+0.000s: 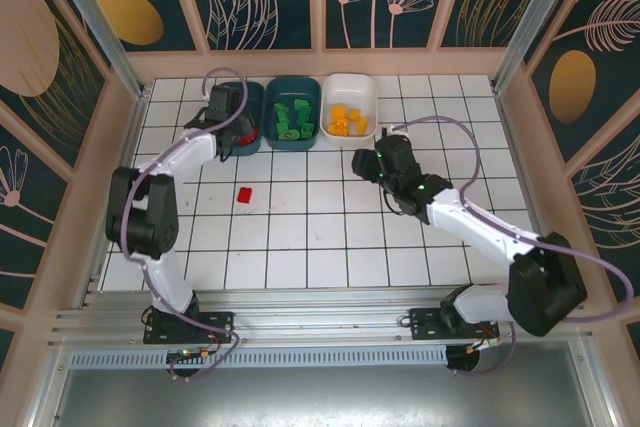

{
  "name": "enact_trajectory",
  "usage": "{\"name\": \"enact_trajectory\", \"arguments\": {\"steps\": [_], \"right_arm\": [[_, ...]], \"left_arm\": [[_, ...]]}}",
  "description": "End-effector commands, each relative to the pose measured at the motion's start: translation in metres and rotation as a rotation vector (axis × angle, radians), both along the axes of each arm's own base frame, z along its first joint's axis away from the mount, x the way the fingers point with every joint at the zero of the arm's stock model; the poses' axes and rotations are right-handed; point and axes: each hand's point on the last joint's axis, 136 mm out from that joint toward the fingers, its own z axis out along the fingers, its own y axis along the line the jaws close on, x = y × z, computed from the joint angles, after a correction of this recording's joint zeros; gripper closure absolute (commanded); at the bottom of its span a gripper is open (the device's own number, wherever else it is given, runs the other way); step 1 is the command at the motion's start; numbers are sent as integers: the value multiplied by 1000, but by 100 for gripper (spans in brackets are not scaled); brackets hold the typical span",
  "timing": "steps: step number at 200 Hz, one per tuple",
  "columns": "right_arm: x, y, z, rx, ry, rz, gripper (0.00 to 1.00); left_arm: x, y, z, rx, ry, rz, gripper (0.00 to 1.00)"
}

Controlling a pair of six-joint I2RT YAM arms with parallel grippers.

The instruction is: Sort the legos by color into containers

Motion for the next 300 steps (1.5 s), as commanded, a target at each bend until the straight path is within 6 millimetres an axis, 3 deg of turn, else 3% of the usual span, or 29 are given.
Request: {"name": "enact_trajectory", "arguments": {"steps": [1, 35, 55, 73, 98, 115, 140, 152, 165, 200, 231, 300], "right_arm": [[-17, -30, -10, -18, 46, -77, 39], [-34, -48, -11, -31, 66, -118, 35], [-35, -77, -14, -67, 110, -218, 32], [-40, -103, -16, -98, 143, -318, 28], [-51, -143, -21, -96, 174, -469, 21], [-58, -167, -36, -66, 203, -548, 17], [-60, -187, -65, 20, 270, -592, 15], [-56, -189, -77, 58, 297, -584, 15], [-49, -190, -85, 70, 311, -572, 16], [-29, -183, -97, 77, 350, -492, 34], [-28, -185, -111, 100, 395, -509, 37], [-22, -183, -131, 149, 437, -540, 37]], "left_arm": [[24, -1, -10, 17, 39, -9, 62], [48, 4, -14, 49, 42, 11, 47], [53, 9, -5, 54, 30, 19, 29], [50, 6, 9, 31, -5, 2, 21], [31, 5, 37, -16, -72, 2, 20], [8, -6, 55, -126, -143, -29, 19], [-39, -33, 60, -349, -234, -99, 19], [-57, -49, 57, -455, -258, -141, 18], [-81, -69, 41, -549, -234, -206, 18], [-128, -108, 28, -638, -192, -342, 18], [-148, -107, 31, -619, -189, -361, 17], [-163, -94, 51, -551, -221, -360, 15]]}}
